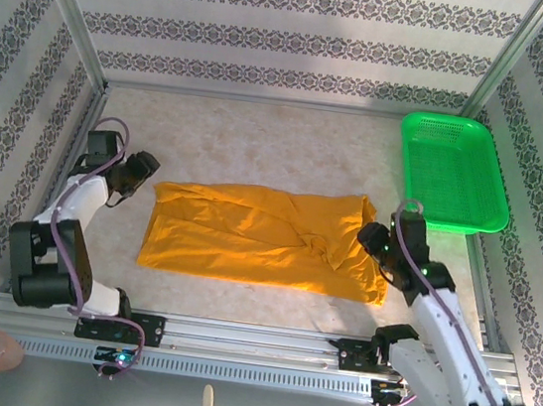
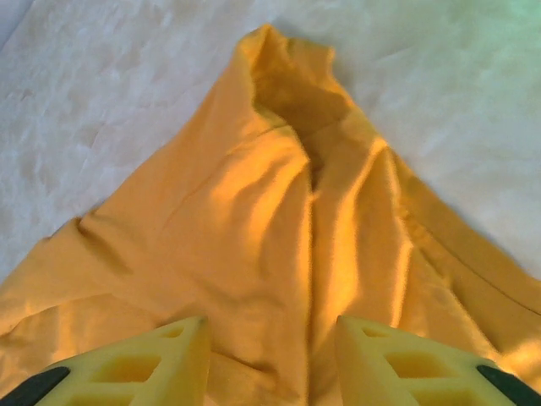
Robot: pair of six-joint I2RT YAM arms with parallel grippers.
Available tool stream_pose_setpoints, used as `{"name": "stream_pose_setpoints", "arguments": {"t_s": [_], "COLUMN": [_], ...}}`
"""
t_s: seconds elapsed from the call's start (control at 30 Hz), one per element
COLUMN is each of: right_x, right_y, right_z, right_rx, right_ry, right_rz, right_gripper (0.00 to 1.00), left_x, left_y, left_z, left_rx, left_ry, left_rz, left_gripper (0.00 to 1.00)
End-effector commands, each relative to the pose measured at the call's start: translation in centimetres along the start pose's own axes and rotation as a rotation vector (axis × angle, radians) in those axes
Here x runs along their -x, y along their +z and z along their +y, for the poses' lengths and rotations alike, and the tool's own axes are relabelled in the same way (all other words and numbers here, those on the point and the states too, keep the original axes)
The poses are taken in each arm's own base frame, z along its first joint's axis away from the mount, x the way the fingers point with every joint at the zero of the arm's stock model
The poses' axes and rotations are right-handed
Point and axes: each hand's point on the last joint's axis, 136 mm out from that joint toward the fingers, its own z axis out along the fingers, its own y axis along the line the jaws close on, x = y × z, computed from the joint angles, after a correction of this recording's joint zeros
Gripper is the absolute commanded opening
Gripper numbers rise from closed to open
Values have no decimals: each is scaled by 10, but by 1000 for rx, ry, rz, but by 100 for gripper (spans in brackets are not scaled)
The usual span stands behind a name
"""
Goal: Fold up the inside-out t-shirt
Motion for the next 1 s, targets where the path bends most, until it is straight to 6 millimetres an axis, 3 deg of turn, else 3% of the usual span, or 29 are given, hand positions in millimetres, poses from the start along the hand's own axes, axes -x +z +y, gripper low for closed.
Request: {"name": "stream_pose_setpoints", "arguments": {"t_s": [0.0, 0.17, 0.3, 0.43, 0.63, 0.83, 0.97], "right_x": [11, 9, -8, -22, -42, -54, -63], "right_y": [13, 53, 77, 86, 94, 97, 96], "right_z": [46, 88, 106, 102, 77, 53, 47], "right_rx": [123, 167, 129, 41, -68, -152, -163], "right_ry": [-133, -231, -355, -444, -503, -544, -558], "right_rz": [61, 185, 250, 258, 271, 281, 307], "right_gripper": [44, 42, 46, 47, 48, 52, 52], "left_x": [10, 7, -8, -23, -27, -28, -29], "left_y": [-12, 17, 36, 41, 53, 67, 73], "left_z": [-23, -51, -41, -17, 13, 26, 30], "left_rx": [-76, -136, -14, 116, 254, 319, 337], "left_ry": [-2, 18, 35, 24, 57, 96, 105], "left_rz": [-13, 91, 160, 164, 185, 228, 246], "left_gripper": [61, 61, 61, 62, 64, 67, 68]}}
